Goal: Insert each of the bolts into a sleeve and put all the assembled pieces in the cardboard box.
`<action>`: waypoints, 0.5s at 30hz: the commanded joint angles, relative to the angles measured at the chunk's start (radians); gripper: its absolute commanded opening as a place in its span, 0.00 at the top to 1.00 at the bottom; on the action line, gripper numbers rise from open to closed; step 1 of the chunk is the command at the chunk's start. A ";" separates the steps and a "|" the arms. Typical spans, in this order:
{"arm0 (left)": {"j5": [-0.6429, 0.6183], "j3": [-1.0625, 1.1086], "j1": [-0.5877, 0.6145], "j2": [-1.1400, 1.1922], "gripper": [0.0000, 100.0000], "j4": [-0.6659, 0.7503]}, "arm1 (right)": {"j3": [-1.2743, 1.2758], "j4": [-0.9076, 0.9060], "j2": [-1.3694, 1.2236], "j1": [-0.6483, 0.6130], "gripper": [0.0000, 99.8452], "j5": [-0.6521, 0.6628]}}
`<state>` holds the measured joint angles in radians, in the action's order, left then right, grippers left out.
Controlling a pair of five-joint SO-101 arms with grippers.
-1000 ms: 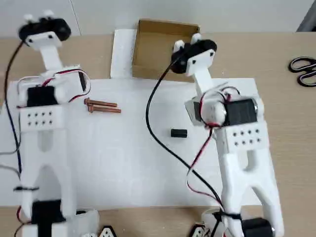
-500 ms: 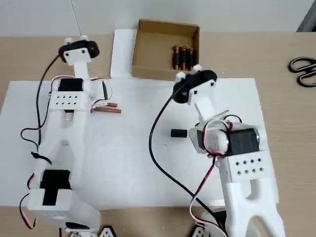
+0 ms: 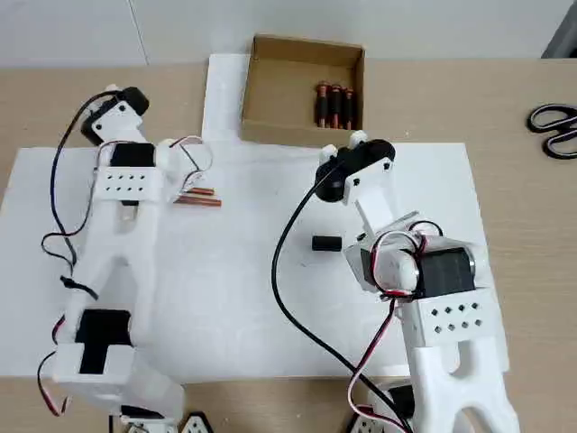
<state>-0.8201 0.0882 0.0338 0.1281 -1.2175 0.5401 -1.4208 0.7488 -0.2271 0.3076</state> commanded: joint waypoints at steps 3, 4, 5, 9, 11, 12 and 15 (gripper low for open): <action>-0.258 0.019 -0.083 -0.006 0.97 0.012 | -0.003 0.022 0.024 0.008 1.00 -0.015; -0.287 0.021 -0.092 -0.006 0.97 0.015 | 0.000 0.030 0.024 0.010 1.00 -0.012; -0.310 0.027 -0.100 -0.005 0.97 0.032 | 0.000 0.031 0.025 0.013 1.00 -0.012; -0.365 0.062 -0.112 -0.005 0.97 0.130 | 0.002 0.079 0.025 0.070 1.00 -0.011; -0.407 0.079 -0.100 -0.005 0.97 0.183 | 0.002 0.107 0.024 0.097 1.00 -0.011; -0.428 0.088 -0.095 -0.005 0.97 0.210 | 0.002 0.111 0.024 0.105 1.00 -0.011; -0.460 0.124 -0.081 -0.005 0.97 0.290 | 0.002 0.104 0.024 0.107 1.00 -0.011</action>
<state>-1.2513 0.2033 -0.0583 0.1312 -1.0042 0.5462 -1.3349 0.7488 -0.1304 0.3046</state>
